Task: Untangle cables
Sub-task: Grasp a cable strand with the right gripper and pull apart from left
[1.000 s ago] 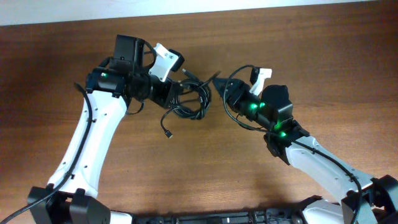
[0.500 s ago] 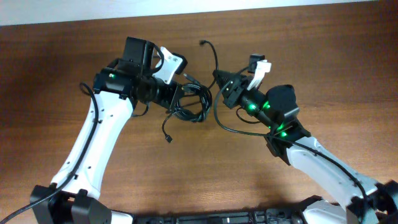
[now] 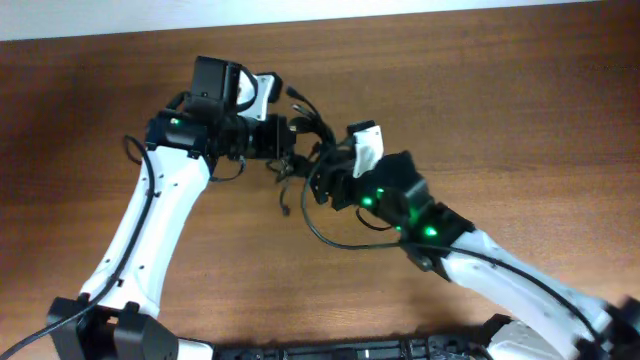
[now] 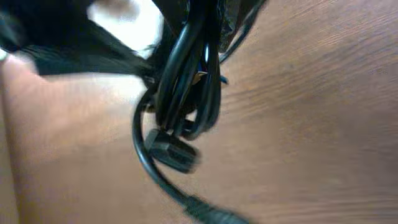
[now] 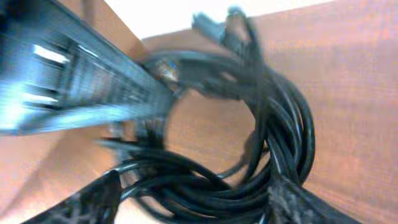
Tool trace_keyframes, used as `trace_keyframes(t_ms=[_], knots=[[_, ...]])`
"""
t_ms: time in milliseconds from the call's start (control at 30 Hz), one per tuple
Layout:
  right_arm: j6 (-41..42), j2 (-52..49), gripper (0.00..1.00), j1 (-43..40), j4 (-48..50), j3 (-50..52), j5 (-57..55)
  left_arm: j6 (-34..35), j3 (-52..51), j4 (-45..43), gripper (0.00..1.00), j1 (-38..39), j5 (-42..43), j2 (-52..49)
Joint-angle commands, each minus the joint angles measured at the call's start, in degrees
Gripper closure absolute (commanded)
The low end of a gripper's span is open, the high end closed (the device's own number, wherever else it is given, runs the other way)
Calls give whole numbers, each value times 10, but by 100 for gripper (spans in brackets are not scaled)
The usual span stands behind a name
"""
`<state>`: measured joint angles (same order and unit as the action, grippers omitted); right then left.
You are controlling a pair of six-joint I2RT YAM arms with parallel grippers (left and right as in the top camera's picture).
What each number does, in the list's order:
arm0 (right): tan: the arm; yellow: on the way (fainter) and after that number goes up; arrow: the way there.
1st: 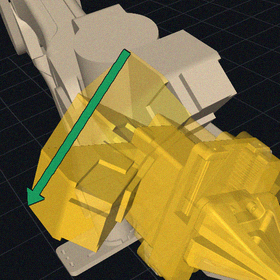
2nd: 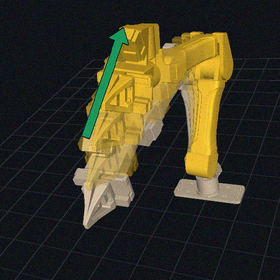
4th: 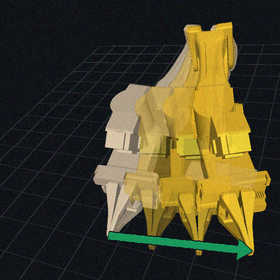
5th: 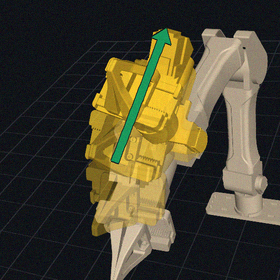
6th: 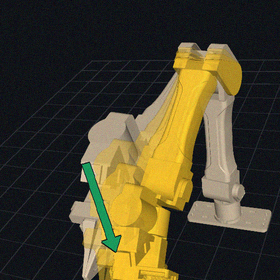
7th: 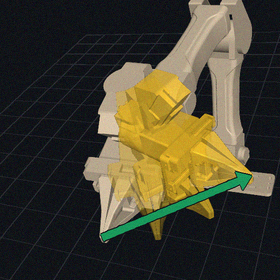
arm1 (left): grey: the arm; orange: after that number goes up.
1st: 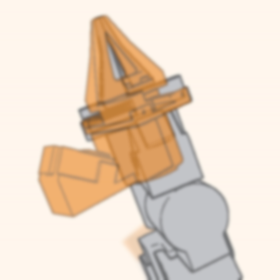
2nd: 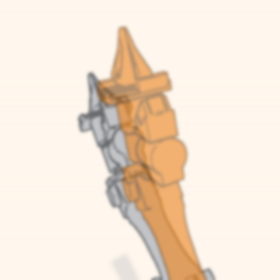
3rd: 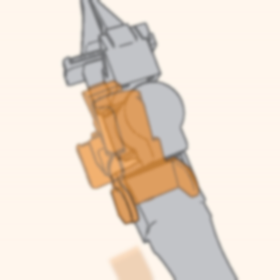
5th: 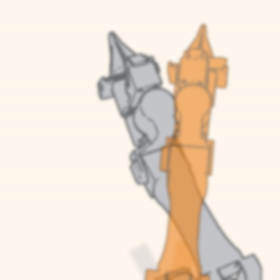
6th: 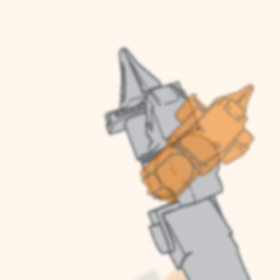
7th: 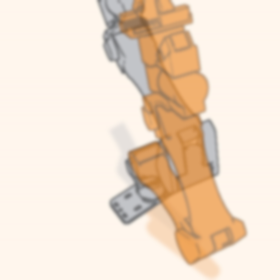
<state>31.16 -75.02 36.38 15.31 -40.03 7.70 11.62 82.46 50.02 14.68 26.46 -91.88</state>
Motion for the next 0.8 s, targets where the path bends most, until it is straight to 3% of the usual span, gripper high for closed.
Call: trace_keyframes(t_ms=[0, 33, 100, 133, 167, 300, 367, 400, 433, 467, 500, 533, 567, 600, 700, 767], knots=[[-2, 138, 1, -34, -76, 3, 48, 232, 11, -20, 100, -39, -68, 12], [-2, 162, 1, -26, -110, 4, 75, 296, 11, -34, 100, -41, -68, 11], [-36, 130, 1, 27, -140, 5, 64, 486, 11, -31, 100, -38, -59, 12], [-79, 71, 1, 50, -96, 5, 64, 546, 11, -19, 100, -38, -35, 11], [-106, 23, 2, 52, -49, 5, 62, 552, 11, -9, 100, -38, -2, 12], [-127, -120, 1, 52, 184, 5, 67, 552, 11, 49, 100, -38, 44, 12], [-142, -144, 4, 52, 216, 5, 67, 552, 11, 62, 100, -38, 49, 12], [-142, -144, 12, 52, 216, 5, 67, 552, 11, 62, 100, -38, 72, 12], [-142, -144, 11, 52, 226, 5, 67, 556, 11, 63, 100, -38, 73, 12], [-143, -144, 25, 52, 231, 5, 67, 579, 11, 63, 100, -38, 75, 12], [-143, -144, 46, 52, 221, 5, 68, 582, 11, 62, 100, -38, 84, 12], [-142, -144, 80, 52, 202, 5, 74, 582, 11, 62, 100, -38, 94, 12], [-142, -144, 96, 52, 185, 5, 115, 582, 11, 62, 100, -38, 97, 12], [-119, -138, 96, 52, 179, 5, 220, 580, 11, 52, 100, -44, 55, 12], [-46, -107, 96, 33, 136, 5, 407, 414, 11, -42, 100, -85, -52, 12], [5, -84, 96, -21, 136, 5, 550, 314, 11, -46, 100, -88, -98, 12]])
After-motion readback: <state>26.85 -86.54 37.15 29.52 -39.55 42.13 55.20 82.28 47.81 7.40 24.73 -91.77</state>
